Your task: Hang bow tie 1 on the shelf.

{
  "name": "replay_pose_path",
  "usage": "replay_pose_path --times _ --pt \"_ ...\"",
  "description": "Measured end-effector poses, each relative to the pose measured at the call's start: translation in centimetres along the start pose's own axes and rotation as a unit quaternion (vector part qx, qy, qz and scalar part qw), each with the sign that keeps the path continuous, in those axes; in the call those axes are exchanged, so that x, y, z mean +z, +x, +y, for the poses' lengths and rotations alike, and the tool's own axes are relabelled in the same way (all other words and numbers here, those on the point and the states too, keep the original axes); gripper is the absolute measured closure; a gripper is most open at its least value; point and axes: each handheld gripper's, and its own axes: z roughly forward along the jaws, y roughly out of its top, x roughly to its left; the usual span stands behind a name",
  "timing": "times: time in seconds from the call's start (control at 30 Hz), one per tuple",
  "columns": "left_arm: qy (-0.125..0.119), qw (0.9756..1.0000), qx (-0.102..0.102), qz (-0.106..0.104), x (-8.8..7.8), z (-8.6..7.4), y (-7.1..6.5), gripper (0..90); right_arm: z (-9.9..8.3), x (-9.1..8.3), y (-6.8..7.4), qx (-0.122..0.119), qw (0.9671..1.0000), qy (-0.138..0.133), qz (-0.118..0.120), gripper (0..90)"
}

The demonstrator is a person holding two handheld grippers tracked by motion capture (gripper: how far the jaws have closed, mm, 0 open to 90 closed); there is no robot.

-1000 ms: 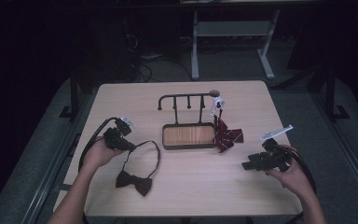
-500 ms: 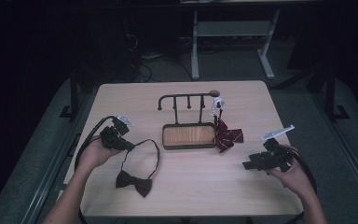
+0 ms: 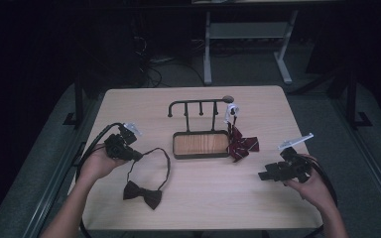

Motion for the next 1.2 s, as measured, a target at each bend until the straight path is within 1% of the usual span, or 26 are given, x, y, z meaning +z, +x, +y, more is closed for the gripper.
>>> replay_pose_path --times 0.07,0.3,0.53,0.57,0.83,0.93,1.0,1.03,1.13,1.2 --pt "0.0 1.0 0.002 0.001 -0.1 0.1 -0.1 89.7 0.0 0.0 0.0 0.0 1.0 0.0 0.0 43.3" --pt "0.0 1.0 0.007 -0.005 -0.3 0.3 -0.4 89.7 -0.1 0.1 -0.1 0.001 1.0 0.0 -0.002 42.5" --pt "0.001 0.9998 0.017 -0.006 -1.0 0.7 -0.7 89.7 -0.1 0.2 0.0 -0.002 1.0 0.0 -0.001 42.1" --pt "-0.004 0.9998 0.018 -0.006 -1.3 0.9 -0.8 89.7 -0.1 0.2 0.0 -0.002 1.0 0.001 -0.001 42.0" --pt "-0.005 0.9995 0.029 -0.006 -2.2 1.5 -1.3 89.7 -0.2 0.1 0.0 0.0 1.0 0.001 -0.001 41.8" --pt "-0.012 0.9993 0.033 -0.007 -2.5 1.6 -1.5 89.7 -0.2 0.1 -0.1 -0.001 1.0 -0.001 -0.001 41.8" --pt "-0.011 0.9993 0.035 -0.007 -2.7 1.6 -1.5 89.7 -0.2 0.1 0.0 -0.001 1.0 -0.001 -0.001 41.8" --pt "-0.01 0.9991 0.04 -0.006 -2.9 1.7 -1.6 89.7 -0.2 0.1 0.0 -0.003 1.0 0.0 -0.001 41.8" --pt "-0.015 0.9991 0.038 -0.008 -3.3 1.8 -1.7 89.7 -0.2 0.0 0.0 -0.002 1.0 0.0 -0.001 41.8" --pt "-0.02 0.9989 0.041 -0.008 -3.8 1.9 -1.8 89.7 -0.2 0.0 0.0 -0.002 1.0 -0.001 -0.001 41.8"
